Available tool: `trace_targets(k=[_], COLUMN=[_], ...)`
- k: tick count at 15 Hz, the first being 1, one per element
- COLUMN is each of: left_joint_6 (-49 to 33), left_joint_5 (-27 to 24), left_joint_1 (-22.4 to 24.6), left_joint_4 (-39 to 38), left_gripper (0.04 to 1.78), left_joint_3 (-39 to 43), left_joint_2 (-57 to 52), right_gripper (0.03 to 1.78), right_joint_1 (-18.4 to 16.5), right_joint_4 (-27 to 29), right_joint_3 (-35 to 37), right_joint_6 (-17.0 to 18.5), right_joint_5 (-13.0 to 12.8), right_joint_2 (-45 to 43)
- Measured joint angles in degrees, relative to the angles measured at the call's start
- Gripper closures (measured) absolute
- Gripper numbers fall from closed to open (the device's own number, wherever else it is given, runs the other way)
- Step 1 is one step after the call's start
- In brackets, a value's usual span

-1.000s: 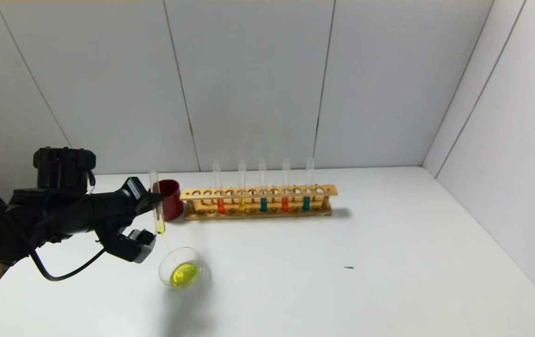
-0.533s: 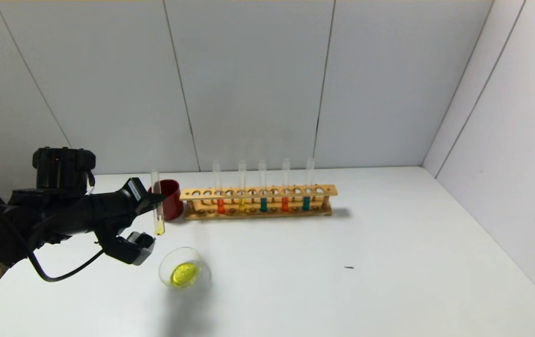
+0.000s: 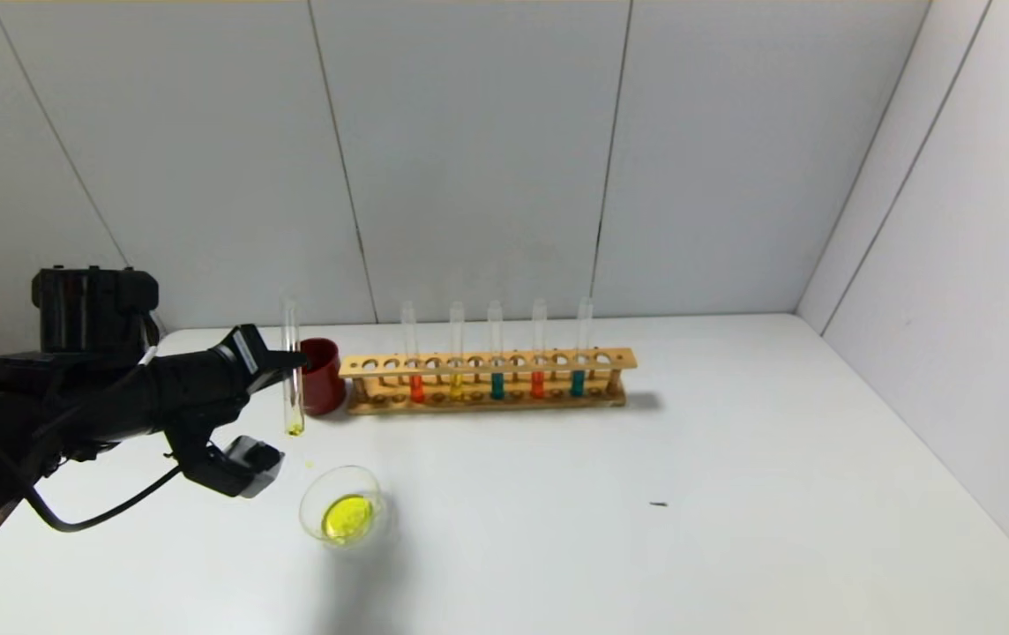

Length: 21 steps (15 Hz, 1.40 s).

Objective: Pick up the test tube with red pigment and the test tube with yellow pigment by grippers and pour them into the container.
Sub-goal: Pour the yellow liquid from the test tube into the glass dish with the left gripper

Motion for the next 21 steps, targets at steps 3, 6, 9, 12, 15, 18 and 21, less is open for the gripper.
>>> trace_targets(k=[3, 6, 9, 12, 15, 18, 21], left_joint_6=[0.8, 1.2, 1.3, 3.3, 5.3, 6.2, 7.2], left_joint_5=[0.5, 0.6, 1.0, 1.4, 1.5, 1.5, 1.5], left_joint_1=[-0.1, -0.2, -0.5, -0.6, -0.7, -0.7, -0.7], left_joint_4=[-0.7, -2.0, -2.8, -2.9, -2.9, -2.9, -2.8], left_gripper=[1.52, 1.52, 1.52, 1.52, 1.52, 1.52, 1.52], left_joint_3=[0.7, 1.9, 2.3, 2.2, 1.9, 2.0, 2.2], left_joint_2=[-1.3, -2.2, -2.7, -2.9, -3.3, -3.7, -3.8], right_gripper=[0.06, 0.06, 0.06, 0.06, 0.06, 0.06, 0.06], right_joint_1=[0.0, 0.0, 0.0, 0.0, 0.0, 0.0, 0.0], right_joint_4=[0.0, 0.0, 0.0, 0.0, 0.0, 0.0, 0.0], right_joint_3=[0.0, 0.0, 0.0, 0.0, 0.0, 0.0, 0.0], right_joint_6=[0.0, 0.0, 0.0, 0.0, 0.0, 0.0, 0.0], right_joint_5=[0.0, 0.0, 0.0, 0.0, 0.0, 0.0, 0.0], right_joint_2=[0.0, 0.0, 0.0, 0.0, 0.0, 0.0, 0.0])
